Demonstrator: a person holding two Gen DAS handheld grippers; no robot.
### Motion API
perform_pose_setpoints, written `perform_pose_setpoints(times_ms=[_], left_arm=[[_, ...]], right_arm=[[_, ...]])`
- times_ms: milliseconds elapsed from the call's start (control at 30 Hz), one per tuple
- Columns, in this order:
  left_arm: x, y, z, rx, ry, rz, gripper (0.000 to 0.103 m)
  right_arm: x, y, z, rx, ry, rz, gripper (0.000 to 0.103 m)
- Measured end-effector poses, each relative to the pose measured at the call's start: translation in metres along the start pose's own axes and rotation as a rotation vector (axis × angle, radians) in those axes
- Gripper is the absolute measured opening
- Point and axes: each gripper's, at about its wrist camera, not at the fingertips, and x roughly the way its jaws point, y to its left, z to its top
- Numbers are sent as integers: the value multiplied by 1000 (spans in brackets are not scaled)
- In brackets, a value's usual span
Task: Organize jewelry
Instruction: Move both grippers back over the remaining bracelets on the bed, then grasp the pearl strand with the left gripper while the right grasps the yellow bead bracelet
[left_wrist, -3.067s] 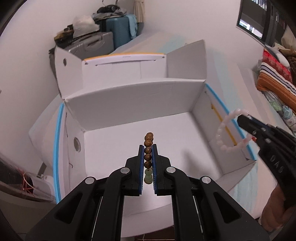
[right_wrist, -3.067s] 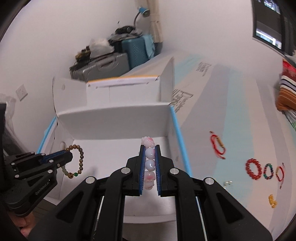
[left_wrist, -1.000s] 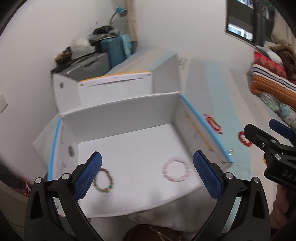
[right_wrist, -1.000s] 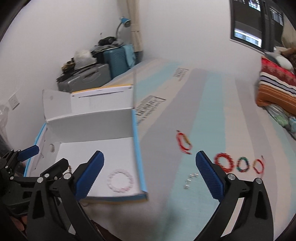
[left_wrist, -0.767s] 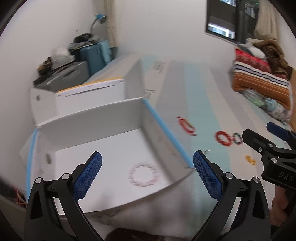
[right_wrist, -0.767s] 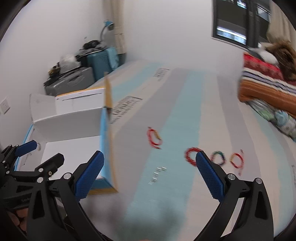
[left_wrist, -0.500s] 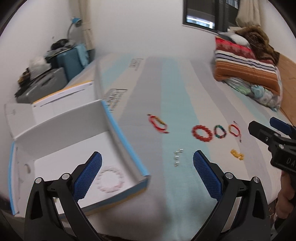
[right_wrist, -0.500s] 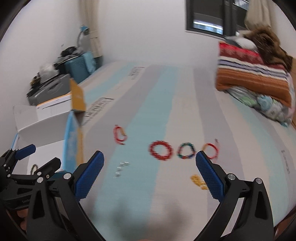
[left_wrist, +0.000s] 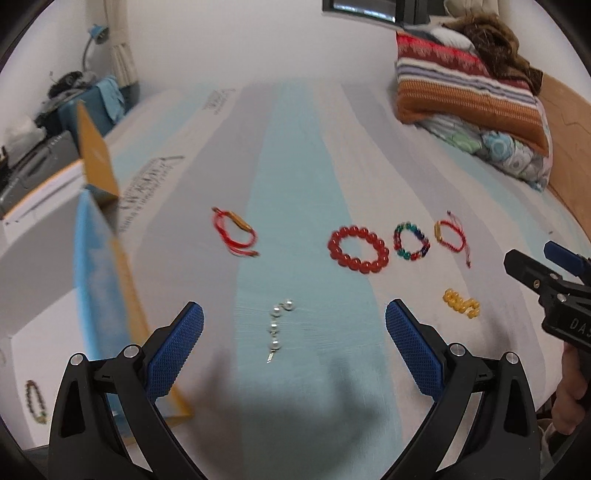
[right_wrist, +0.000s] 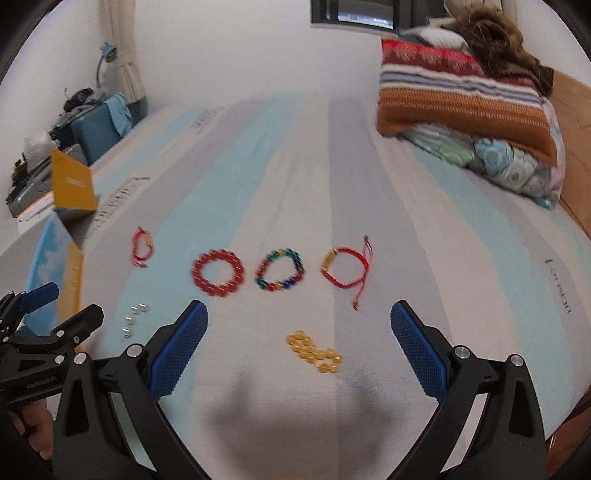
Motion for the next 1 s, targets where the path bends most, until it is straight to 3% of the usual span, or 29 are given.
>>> perform_pose_setpoints(times_ms=[267, 400, 533, 733, 833, 1000], left_arm=[[51, -4, -10, -30, 62, -38, 97], [75, -4, -13, -31, 94, -15, 96], [96, 1, -18, -40, 139, -14, 96], [105, 0, -18, -22, 146, 16, 93], [107, -1, -19, -18, 159, 36, 87], [104, 7, -17, -35, 172, 70, 57]], right_arm=[[54, -17, -16, 13, 111, 29, 95], [76, -21, -24, 7, 164, 30, 95], [97, -25, -31, 11, 224, 51, 85], [115, -27, -39, 19, 273, 59, 76], [119, -24, -41, 7, 286, 40, 71], [117, -24, -42, 7, 295, 25, 50]])
